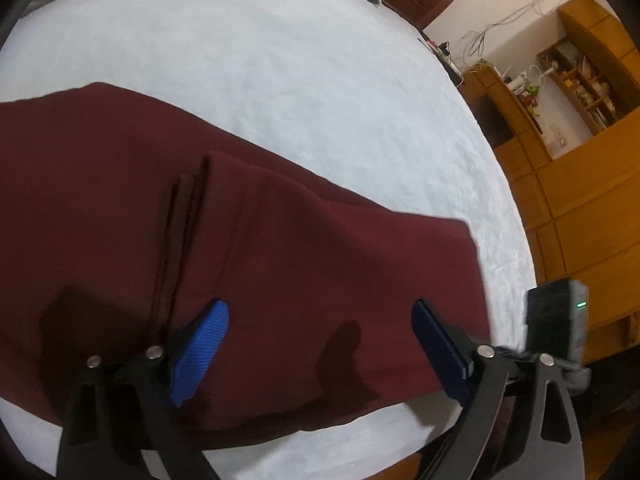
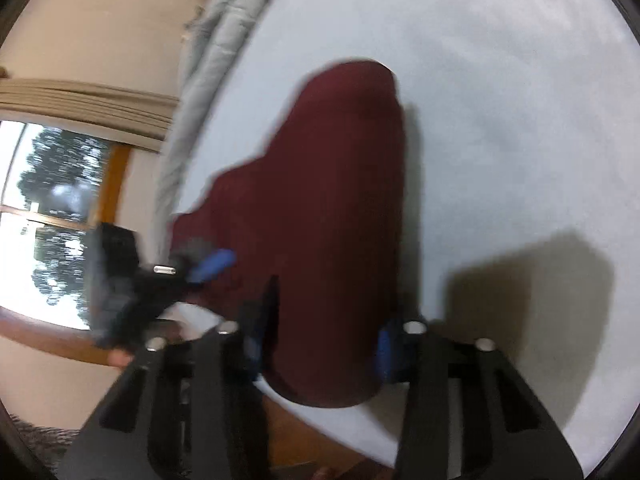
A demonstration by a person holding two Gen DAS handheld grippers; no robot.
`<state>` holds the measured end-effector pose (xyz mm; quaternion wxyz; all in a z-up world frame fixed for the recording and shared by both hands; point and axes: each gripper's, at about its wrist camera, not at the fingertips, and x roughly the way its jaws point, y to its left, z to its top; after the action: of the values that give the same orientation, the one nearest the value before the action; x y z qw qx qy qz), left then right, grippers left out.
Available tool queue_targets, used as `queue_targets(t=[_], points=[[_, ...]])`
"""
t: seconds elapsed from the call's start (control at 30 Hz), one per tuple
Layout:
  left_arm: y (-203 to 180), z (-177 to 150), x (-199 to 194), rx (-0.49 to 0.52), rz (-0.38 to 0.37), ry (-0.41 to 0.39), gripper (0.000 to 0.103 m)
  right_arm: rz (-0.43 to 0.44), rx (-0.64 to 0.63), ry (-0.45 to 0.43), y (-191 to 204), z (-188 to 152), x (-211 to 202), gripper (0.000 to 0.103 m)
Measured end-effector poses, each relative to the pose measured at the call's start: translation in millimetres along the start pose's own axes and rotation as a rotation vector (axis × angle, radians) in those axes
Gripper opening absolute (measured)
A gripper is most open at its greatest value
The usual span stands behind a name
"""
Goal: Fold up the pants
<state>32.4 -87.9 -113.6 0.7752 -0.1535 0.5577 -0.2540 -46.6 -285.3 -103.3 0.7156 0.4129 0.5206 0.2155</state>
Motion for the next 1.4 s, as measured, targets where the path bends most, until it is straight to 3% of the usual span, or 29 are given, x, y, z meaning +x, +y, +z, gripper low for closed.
queue_targets(t=[0.07,0.17,0.23,0.3,0.43,0.53,0.67,0.83,0.9,1.03,1.1,1.23,1.3,1.4], points=[[0.3,-3.7,-3.8,-0.003,-0.021,0.002,0.091,0.004,-0.073,-0.035,21.7,-3.2,-15.3,0.032],[-2.5,-9.2,-6.1,0.024,-0.003,-0.008,0.091,-0.108,-0.162,-0.055,42.3,-9.2,-17.3,0.032],[-1.0,-11.8,-5.3,0.040,0.001,-0.011,0.091,-0.236,-0.159,-0.033,30.2,-9.5,-6.3,0.032],[-0.5,-13.4,-3.3,0.048,0.004,-0.011,0.091,-0.283,-0.088,0.011,6.3,-9.4,7.7,0.034],[-1.6,-17.2,-5.7,0.088,0.027,-0.016,0.090,-0.228,-0.016,0.007,-9.7,-11.0,8.0,0.039],[-6.1,-13.7,-15.3,0.080,0.040,-0.022,0.090,-0.322,-0.107,-0.009,16.9,-10.0,-7.5,0.049],[-20.9,-0.2,-41.6,0.082,-0.024,-0.102,0.090,-0.400,-0.198,-0.098,48.5,-2.3,-29.8,0.049],[-36.3,24.0,-31.3,0.084,-0.093,-0.104,0.090,-0.361,-0.265,-0.167,68.4,32.0,-33.9,0.049],[-33.8,27.7,-16.1,0.076,-0.084,-0.066,0.090,-0.314,-0.245,-0.141,64.7,43.2,-24.6,0.049],[-9.9,18.9,12.4,0.010,-0.047,0.026,0.089,-0.372,-0.179,-0.085,30.8,51.0,-9.3,0.039],[-0.1,15.7,15.5,-0.005,-0.076,0.021,0.086,-0.368,-0.140,-0.079,16.1,53.7,-2.4,0.035],[-3.4,10.3,16.1,0.047,-0.033,0.024,0.084,-0.346,-0.120,-0.088,5.2,52.8,-0.3,0.034],[-5.8,7.3,12.4,0.067,-0.017,0.017,0.084,-0.348,-0.127,-0.093,11.2,53.0,-5.4,0.037],[-9.2,4.1,-7.1,0.083,0.028,-0.003,0.085,-0.345,-0.157,-0.122,33.0,50.5,-12.3,0.055]])
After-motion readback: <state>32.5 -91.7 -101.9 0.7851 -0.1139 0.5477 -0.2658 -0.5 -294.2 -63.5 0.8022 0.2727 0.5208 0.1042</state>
